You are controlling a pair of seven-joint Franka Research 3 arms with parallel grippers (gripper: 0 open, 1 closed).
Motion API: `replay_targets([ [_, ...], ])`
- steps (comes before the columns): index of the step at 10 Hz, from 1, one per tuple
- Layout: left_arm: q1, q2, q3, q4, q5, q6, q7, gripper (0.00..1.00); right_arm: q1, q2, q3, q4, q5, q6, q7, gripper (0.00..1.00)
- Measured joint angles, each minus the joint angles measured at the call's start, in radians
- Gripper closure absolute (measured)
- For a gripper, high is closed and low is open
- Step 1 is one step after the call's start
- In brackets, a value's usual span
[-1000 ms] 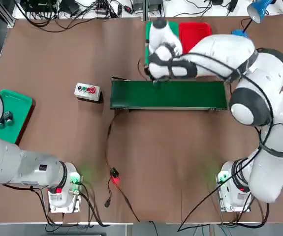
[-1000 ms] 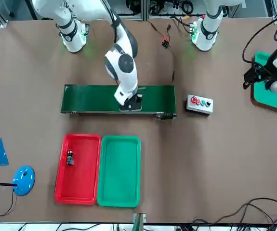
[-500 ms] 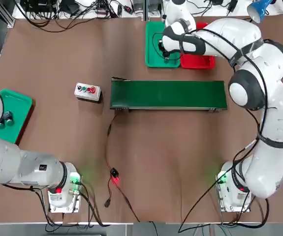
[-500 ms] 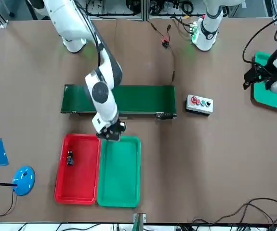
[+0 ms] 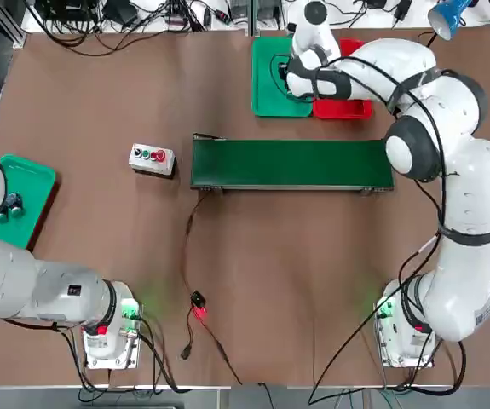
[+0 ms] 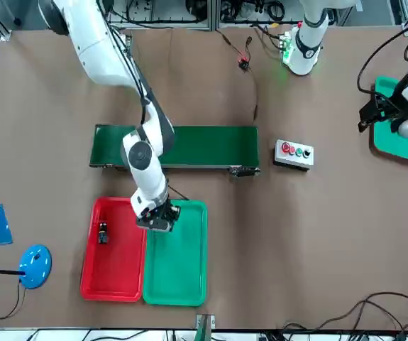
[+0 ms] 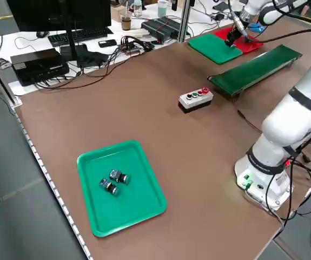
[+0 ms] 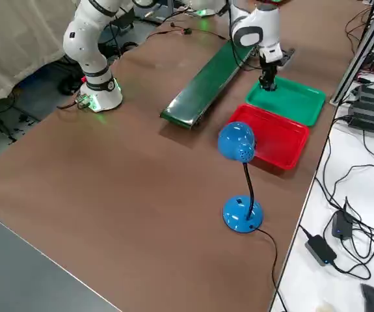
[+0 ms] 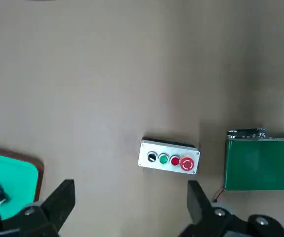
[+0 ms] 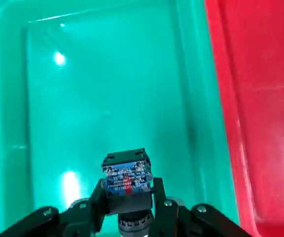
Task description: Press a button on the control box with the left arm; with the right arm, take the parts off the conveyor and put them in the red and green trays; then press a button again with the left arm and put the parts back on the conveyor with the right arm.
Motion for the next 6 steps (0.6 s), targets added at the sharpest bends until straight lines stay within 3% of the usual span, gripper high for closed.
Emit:
replay_targets([
  [6,0.000,0.000,-0.001,0.000,0.000,0.000,0.000,0.00,-0.028,0.068,-0.010,0.008,-0.055,0.051,0.000,0.59],
])
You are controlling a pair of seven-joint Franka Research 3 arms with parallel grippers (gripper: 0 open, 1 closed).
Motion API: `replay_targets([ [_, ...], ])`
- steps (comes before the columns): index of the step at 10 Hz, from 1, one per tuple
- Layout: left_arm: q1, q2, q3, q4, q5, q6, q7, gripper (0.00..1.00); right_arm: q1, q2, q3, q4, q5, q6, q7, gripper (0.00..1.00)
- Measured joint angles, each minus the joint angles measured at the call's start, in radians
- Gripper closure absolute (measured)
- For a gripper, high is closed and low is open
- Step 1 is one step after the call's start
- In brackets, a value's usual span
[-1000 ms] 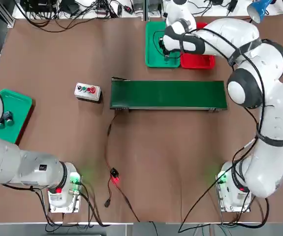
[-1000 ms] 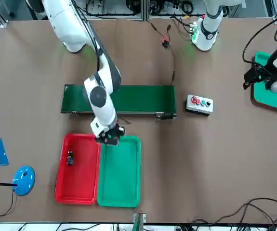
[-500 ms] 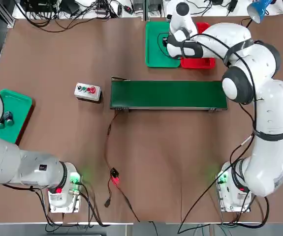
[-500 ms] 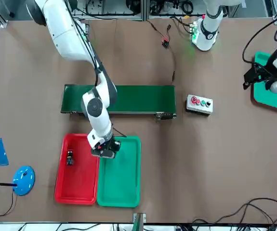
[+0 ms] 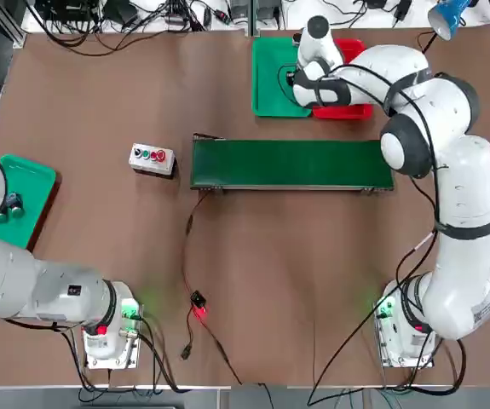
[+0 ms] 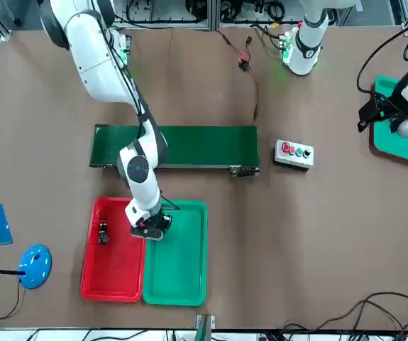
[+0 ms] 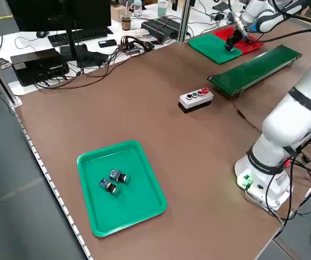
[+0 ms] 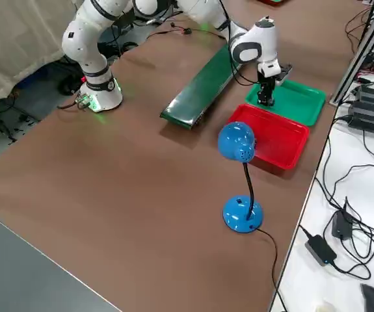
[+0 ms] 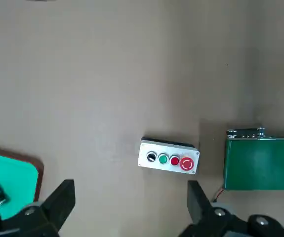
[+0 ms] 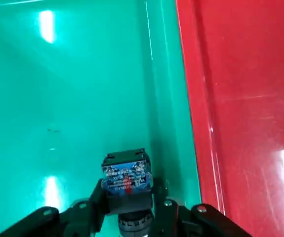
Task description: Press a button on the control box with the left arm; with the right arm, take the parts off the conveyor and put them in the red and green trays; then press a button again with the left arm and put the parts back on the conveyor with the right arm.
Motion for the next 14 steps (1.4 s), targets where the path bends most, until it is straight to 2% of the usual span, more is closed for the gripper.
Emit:
replay_targets([
  [2,0.000,0.000,0.000,0.000,0.000,0.000,0.000,0.00,0.000,0.000,0.000,0.002,0.000,0.000,0.000,0.57],
  [4,0.000,0.000,0.000,0.000,0.000,0.000,0.000,0.00,0.000,0.002,0.000,0.003,0.000,0.000,0.000,0.30],
  [9,0.000,0.000,0.000,0.000,0.000,0.000,0.000,0.00,0.000,0.004,0.000,0.012,-0.022,0.000,-0.002,0.01],
  [11,0.000,0.000,0.000,0.000,0.000,0.000,0.000,0.00,-0.006,0.003,-0.005,0.023,-0.025,-0.015,-0.015,0.01],
  [14,0.000,0.000,0.000,0.000,0.000,0.000,0.000,0.00,-0.052,-0.050,-0.007,0.047,-0.026,-0.140,-0.088,0.01],
])
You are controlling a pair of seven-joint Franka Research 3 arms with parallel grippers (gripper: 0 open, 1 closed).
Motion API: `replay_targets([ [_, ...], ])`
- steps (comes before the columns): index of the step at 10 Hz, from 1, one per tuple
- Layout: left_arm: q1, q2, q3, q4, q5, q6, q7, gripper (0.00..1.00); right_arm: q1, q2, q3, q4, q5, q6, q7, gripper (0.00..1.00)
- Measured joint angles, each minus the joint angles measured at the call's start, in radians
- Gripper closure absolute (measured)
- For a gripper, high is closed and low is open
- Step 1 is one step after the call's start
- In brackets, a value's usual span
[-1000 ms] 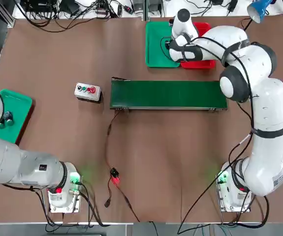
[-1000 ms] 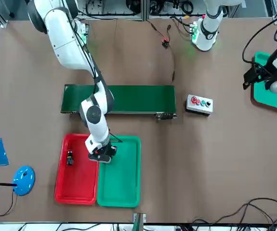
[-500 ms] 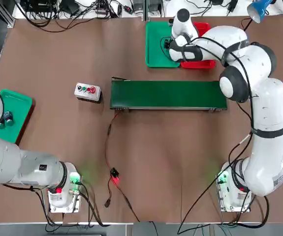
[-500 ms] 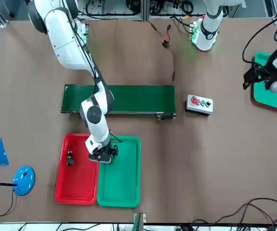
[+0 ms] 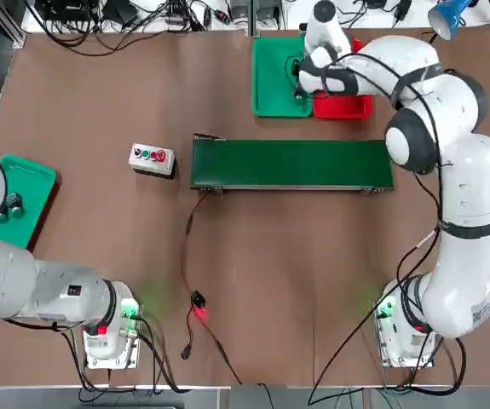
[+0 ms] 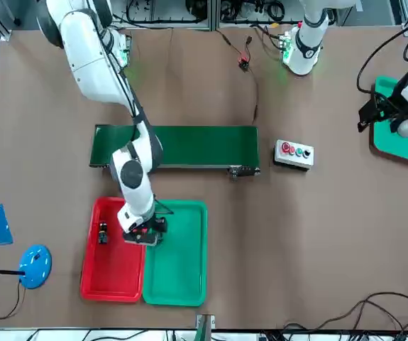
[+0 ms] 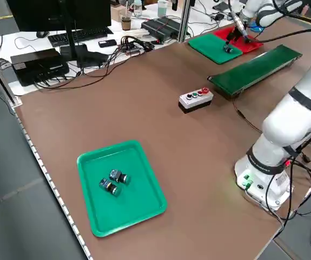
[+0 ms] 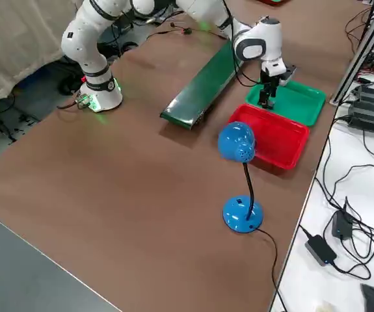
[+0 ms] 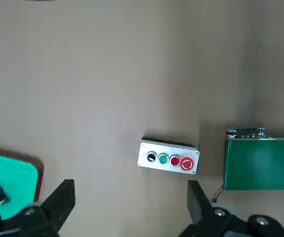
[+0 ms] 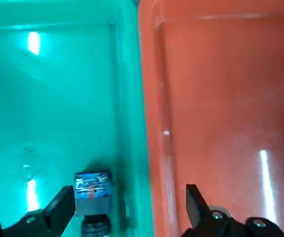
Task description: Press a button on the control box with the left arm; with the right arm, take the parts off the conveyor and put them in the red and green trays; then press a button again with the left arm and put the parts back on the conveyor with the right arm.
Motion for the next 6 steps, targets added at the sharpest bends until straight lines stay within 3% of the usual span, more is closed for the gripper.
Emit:
replay_targets([
  [6,-0.001,0.000,-0.001,0.000,0.000,0.000,0.000,0.00,-0.126,-0.274,0.003,0.009,0.095,-0.312,-0.240,0.01],
])
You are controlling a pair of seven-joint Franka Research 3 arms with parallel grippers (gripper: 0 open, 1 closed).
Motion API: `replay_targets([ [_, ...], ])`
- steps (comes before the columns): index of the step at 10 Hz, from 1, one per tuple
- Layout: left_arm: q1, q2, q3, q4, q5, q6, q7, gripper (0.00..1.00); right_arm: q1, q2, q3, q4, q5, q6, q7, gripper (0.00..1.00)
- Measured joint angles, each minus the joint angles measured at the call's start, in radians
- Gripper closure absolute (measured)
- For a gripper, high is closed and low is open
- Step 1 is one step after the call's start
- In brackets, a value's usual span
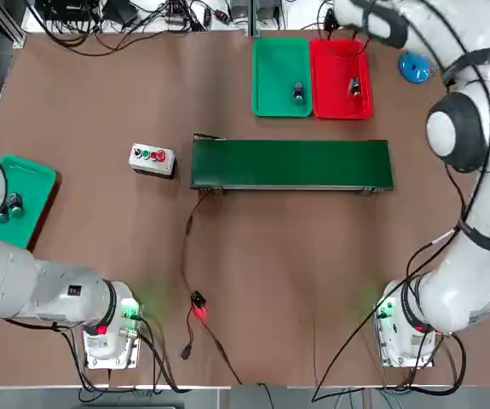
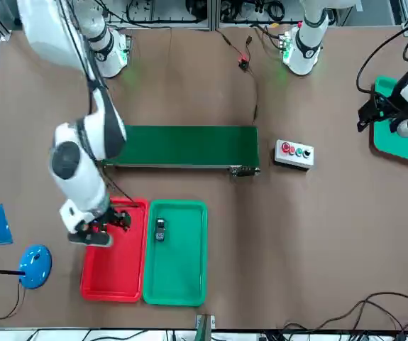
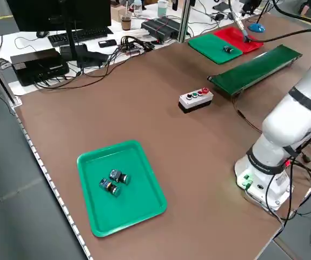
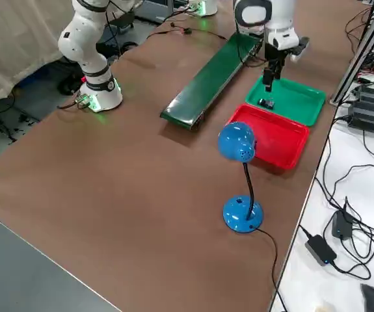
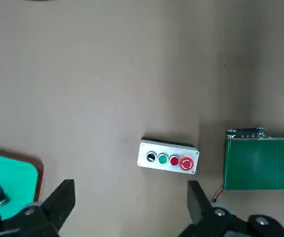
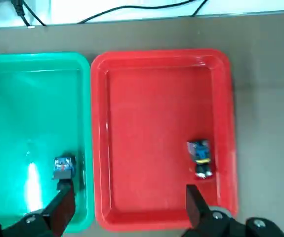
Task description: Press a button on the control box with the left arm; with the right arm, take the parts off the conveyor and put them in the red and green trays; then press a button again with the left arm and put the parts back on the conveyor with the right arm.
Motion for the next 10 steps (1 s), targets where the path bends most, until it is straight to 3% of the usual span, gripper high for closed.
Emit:
replay_targets([
  [7,0.001,0.000,0.000,0.000,0.000,0.000,0.000,0.00,-0.129,-0.319,-0.002,0.000,0.004,-0.325,-0.036,0.01],
  [10,0.001,0.000,0.000,0.000,0.000,0.000,0.000,0.00,-0.172,-0.398,-0.001,-0.004,0.022,-0.379,-0.067,0.01],
])
